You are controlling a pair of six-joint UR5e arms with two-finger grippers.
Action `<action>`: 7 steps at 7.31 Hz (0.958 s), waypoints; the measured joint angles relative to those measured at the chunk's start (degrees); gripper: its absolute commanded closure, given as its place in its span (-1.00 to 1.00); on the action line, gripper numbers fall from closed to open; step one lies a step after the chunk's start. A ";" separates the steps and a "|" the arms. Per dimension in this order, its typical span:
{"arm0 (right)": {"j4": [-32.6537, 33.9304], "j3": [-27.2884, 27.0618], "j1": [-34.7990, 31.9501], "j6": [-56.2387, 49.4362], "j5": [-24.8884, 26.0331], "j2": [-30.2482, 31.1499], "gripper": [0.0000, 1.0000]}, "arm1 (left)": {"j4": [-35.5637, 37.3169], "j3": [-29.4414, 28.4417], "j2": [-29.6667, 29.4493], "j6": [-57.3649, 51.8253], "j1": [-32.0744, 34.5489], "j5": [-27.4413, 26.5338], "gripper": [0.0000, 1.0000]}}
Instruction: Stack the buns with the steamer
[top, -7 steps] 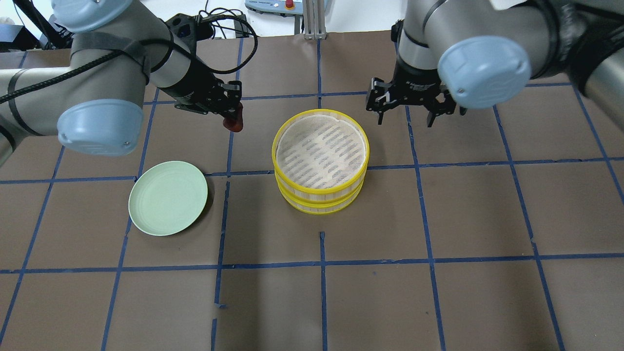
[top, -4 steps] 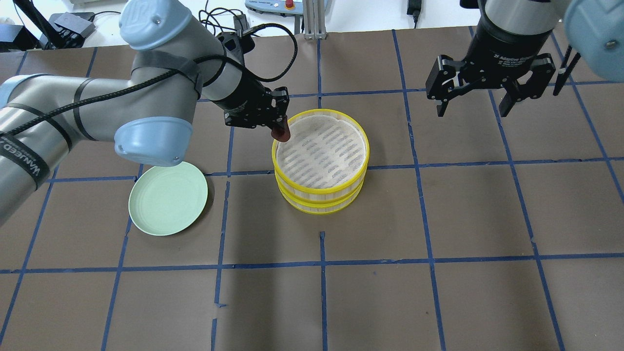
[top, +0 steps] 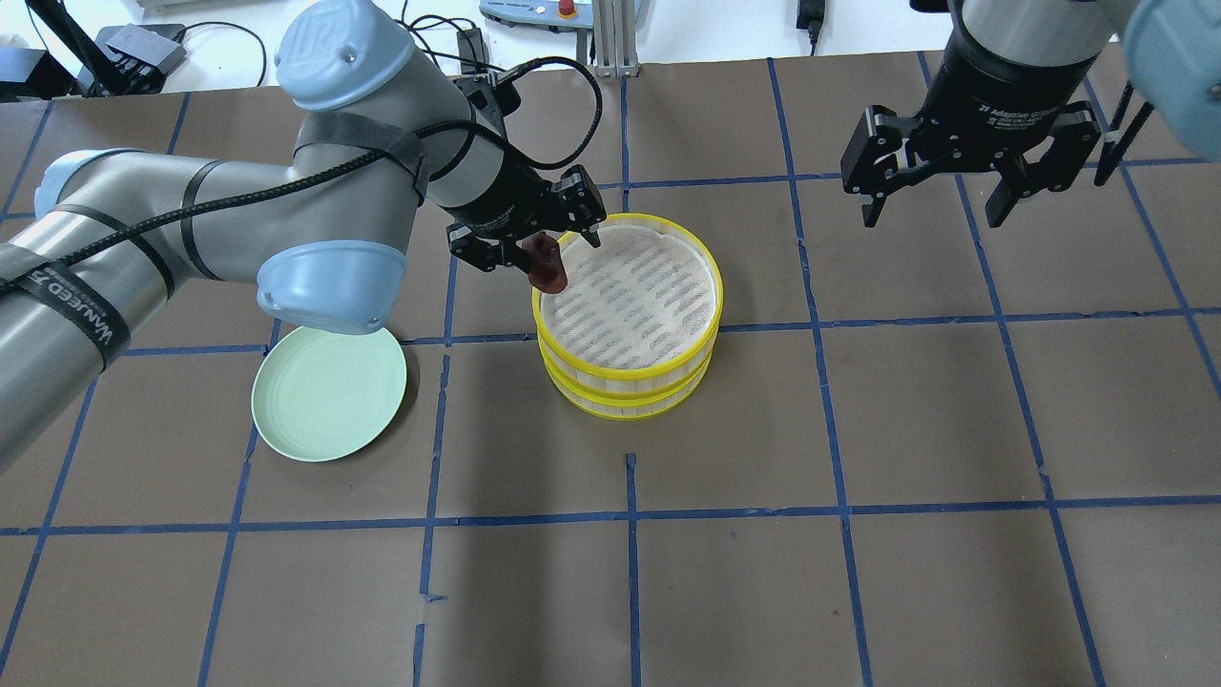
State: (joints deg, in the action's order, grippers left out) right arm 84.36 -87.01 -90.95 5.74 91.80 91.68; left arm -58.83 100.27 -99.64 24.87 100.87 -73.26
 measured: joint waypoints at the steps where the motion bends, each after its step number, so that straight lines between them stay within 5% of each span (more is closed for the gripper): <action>1: 0.73 -0.07 -0.03 -0.07 -0.75 -0.01 -0.98 | 0.07 -0.04 -0.04 0.26 0.05 0.03 -1.00; 5: 1.32 -0.16 0.04 -0.03 -1.41 -0.06 -0.98 | 1.14 -0.23 -1.56 5.72 4.73 -2.38 -1.00; 7: 1.39 -0.10 -0.03 0.10 -1.44 -0.02 -0.98 | 3.70 -0.17 -1.61 -2.26 2.60 -7.08 -1.00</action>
State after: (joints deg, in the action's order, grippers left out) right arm 85.75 -87.11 -90.99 5.84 90.36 91.66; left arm -55.13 100.10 -101.26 22.61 103.46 -80.33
